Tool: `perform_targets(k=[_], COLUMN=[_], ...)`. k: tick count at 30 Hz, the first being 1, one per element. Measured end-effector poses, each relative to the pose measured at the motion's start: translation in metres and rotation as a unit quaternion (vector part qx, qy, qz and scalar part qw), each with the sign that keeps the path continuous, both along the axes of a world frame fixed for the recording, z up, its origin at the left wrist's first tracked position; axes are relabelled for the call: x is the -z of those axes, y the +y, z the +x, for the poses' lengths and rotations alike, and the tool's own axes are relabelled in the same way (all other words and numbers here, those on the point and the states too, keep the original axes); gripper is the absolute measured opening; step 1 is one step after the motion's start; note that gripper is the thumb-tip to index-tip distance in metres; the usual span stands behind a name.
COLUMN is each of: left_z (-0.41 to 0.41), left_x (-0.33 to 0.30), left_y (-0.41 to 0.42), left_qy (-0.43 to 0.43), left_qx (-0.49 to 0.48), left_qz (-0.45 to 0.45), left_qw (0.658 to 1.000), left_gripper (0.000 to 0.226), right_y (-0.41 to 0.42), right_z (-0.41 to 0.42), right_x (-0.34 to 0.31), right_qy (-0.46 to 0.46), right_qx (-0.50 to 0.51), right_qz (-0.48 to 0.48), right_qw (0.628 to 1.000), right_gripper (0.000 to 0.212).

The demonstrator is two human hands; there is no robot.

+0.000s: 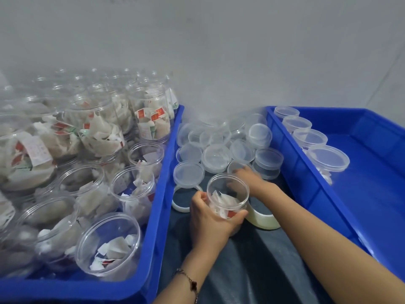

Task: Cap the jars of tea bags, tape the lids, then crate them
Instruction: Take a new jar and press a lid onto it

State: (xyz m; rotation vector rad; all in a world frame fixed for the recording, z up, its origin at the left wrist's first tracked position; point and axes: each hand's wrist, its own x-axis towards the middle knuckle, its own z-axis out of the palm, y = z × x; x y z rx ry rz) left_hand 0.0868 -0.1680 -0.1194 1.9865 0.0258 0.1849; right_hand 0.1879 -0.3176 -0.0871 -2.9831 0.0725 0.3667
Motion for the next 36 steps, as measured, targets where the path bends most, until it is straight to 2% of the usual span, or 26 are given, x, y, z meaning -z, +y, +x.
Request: perform_targets(k=[1, 2, 4, 5, 7, 8, 10, 12, 15, 16, 17, 19, 20, 22, 25, 28, 31, 33, 36], left_z=[0.000, 0.000, 0.000, 0.000, 0.000, 0.000, 0.001, 0.000, 0.000, 0.000, 0.000, 0.000, 0.000, 0.000, 0.000, 0.000, 0.001, 0.001, 0.001], left_x=[0.001, 0.001, 0.001, 0.001, 0.001, 0.002, 0.004, 0.004, 0.004, 0.005, 0.005, 0.006, 0.006, 0.006, 0.004, 0.002, 0.001, 0.001, 0.000], left_y=[0.000, 0.001, 0.001, 0.001, 0.000, 0.000, 0.000, -0.001, -0.001, -0.001, -0.001, -0.001, -0.001, 0.000, 0.000, 0.000, 0.000, 0.000, -0.001], left_qy=[0.000, 0.001, -0.001, -0.003, -0.009, -0.011, -0.014, -0.018, -0.023, -0.026, -0.028, -0.030, -0.031, -0.029, -0.020, -0.017, -0.006, 0.013, 0.028], left_qx=[0.000, 0.001, 0.003, 0.005, 0.008, 0.008, 0.009, 0.007, 0.004, 0.004, 0.005, 0.007, 0.007, 0.006, 0.005, 0.006, 0.020, 0.028, 0.020], left_qz=[-0.002, -0.003, -0.003, -0.005, -0.009, -0.011, -0.019, -0.027, -0.034, -0.034, -0.033, -0.023, -0.018, -0.013, -0.014, 0.001, -0.011, -0.012, -0.011], left_qw=[1.000, 1.000, 1.000, 1.000, 1.000, 1.000, 1.000, 0.999, 0.999, 0.999, 0.999, 0.999, 0.999, 0.999, 1.000, 1.000, 1.000, 0.999, 0.999], left_gripper=[0.106, 0.107, 0.106, 0.105, 0.106, 0.108, 0.109, 0.106, 0.098, 0.097, 0.096, 0.095, 0.095, 0.098, 0.101, 0.103, 0.101, 0.100, 0.107], right_y=[0.003, 0.005, 0.006, 0.006, 0.004, 0.005, 0.010, 0.012, 0.013, 0.014, 0.015, 0.020, 0.022, 0.023, 0.029, 0.038, 0.049, 0.051, 0.047], right_z=[0.004, 0.006, 0.003, 0.000, -0.009, -0.016, -0.031, -0.043, -0.063, -0.069, -0.073, -0.082, -0.085, -0.087, -0.087, -0.093, -0.105, -0.108, -0.110], right_x=[0.006, 0.010, 0.010, 0.006, -0.008, -0.020, -0.047, -0.074, -0.105, -0.110, -0.110, -0.098, -0.090, -0.078, -0.074, -0.070, -0.065, -0.062, -0.057], right_qy=[0.036, 0.035, -0.025, -0.058, -0.154, -0.206, -0.305, -0.377, -0.370, -0.333, -0.282, -0.176, -0.154, -0.178, -0.190, -0.189, -0.156, -0.177, -0.204], right_qx=[0.013, 0.015, 0.021, 0.025, 0.056, 0.101, 0.189, 0.230, 0.233, 0.227, 0.217, 0.178, 0.157, 0.126, 0.066, 0.028, -0.033, -0.070, -0.095], right_qz=[-0.021, -0.034, -0.026, 0.001, 0.130, 0.218, 0.374, 0.454, 0.603, 0.636, 0.642, 0.580, 0.529, 0.434, 0.309, 0.279, 0.188, 0.149, 0.184], right_qw=[0.999, 0.999, 0.999, 0.998, 0.978, 0.949, 0.855, 0.774, 0.667, 0.658, 0.679, 0.775, 0.820, 0.874, 0.929, 0.941, 0.969, 0.970, 0.957], right_gripper=[0.033, 0.028, 0.016, 0.013, 0.014, 0.017, 0.019, 0.015, 0.020, 0.018, 0.016, 0.015, 0.016, 0.021, 0.029, 0.030, 0.069, 0.068, 0.054])
